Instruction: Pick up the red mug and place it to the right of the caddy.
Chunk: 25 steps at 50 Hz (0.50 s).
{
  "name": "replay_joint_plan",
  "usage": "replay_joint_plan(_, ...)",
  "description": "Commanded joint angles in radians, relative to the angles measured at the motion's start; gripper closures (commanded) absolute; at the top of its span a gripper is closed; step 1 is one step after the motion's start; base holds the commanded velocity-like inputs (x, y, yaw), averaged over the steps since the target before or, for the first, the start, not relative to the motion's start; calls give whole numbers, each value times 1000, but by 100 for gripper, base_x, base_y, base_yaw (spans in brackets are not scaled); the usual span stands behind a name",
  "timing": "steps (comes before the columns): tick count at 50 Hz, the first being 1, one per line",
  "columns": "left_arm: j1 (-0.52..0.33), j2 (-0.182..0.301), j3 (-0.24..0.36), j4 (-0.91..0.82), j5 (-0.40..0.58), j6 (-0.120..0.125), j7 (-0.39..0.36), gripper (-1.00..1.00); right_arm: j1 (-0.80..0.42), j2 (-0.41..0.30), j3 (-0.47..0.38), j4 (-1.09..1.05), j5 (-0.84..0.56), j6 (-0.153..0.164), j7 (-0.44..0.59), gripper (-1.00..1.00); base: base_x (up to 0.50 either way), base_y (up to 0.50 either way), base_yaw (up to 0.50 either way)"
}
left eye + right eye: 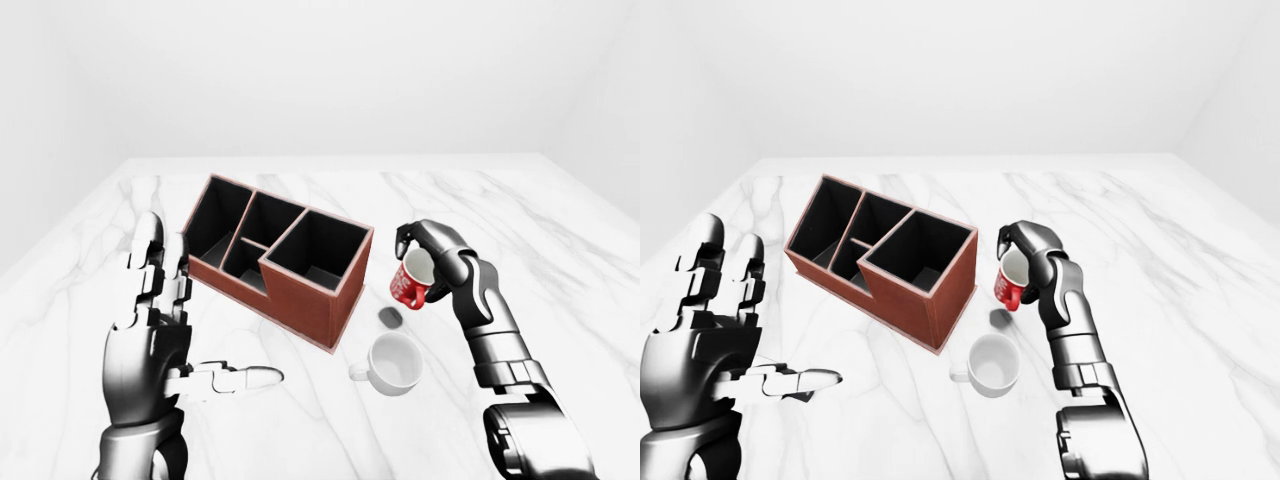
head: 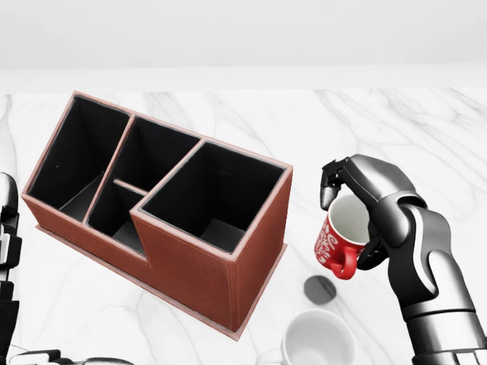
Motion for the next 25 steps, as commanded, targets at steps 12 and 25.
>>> replay_joint_plan(12,-6,-4,15,-5,-7,0,-6,-100,-45,36,42,197,-90,0,-229,100,0,0,0)
replay_joint_plan(25,7,-5,-4,1,8,0,-7,-100,-105,28,44,355,-42,0,-310,100,0,0,0)
